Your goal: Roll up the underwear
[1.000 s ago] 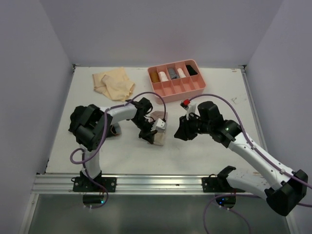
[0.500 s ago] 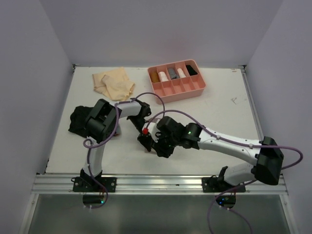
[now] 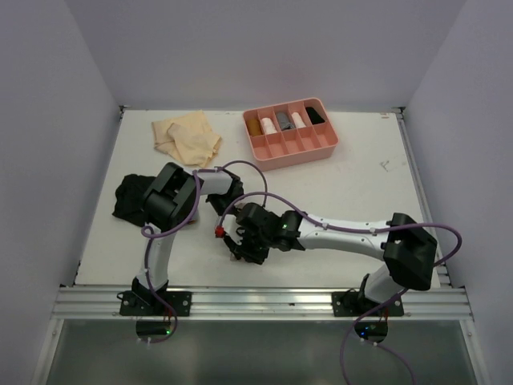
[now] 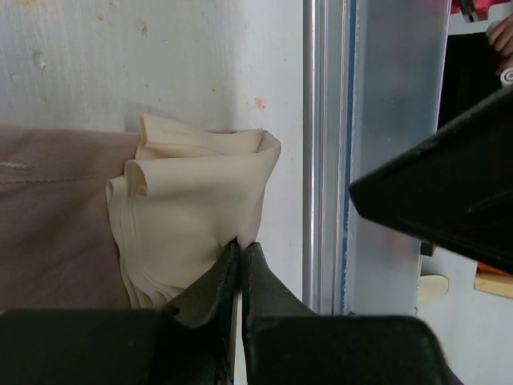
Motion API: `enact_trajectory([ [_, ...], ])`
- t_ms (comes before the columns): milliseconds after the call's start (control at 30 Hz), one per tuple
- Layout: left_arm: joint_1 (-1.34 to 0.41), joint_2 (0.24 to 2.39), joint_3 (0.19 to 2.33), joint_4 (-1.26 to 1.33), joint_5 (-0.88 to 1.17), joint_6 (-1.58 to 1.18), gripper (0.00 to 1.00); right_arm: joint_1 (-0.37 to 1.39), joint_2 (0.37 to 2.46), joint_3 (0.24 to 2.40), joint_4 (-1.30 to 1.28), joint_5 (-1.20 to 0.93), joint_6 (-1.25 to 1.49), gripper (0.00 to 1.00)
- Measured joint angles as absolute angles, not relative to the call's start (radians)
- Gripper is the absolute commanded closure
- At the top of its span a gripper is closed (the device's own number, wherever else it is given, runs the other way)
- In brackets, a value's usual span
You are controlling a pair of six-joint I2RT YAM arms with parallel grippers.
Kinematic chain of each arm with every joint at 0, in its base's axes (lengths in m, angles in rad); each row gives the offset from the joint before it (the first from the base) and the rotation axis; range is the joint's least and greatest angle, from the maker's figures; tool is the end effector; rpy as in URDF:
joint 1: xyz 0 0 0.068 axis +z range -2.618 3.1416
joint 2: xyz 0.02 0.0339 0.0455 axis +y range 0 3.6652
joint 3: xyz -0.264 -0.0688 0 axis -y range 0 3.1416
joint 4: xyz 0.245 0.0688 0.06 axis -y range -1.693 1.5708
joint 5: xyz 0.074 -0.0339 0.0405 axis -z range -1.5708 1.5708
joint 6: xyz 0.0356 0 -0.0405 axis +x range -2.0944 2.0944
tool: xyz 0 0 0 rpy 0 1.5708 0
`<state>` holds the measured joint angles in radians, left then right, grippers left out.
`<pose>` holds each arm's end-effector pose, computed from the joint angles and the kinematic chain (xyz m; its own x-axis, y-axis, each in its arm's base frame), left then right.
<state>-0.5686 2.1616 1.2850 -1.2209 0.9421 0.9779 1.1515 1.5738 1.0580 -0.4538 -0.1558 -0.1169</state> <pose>0.2560 -0.1977 0.1008 -0.4285 0.8526 -0.2990 0.5896 0.0132 -0.8076 0.1274 0.2993 0.2188 -0.2240 -0.7856 -0.5767 -0.9708 0.2320 0.0611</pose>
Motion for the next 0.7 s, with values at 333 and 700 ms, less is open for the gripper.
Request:
enact_trajectory([
  [333, -0.561, 2.184, 1.297, -1.229, 0.948, 0.925, 1.00, 1.227, 1.630, 1.017, -0.335, -0.138, -0.112, 0.65],
  [700, -0.558, 2.185, 1.298, -1.229, 0.948, 0.922, 0.99, 1.230, 1.634, 0.894, -0.190, -0.039, -0.106, 0.65],
])
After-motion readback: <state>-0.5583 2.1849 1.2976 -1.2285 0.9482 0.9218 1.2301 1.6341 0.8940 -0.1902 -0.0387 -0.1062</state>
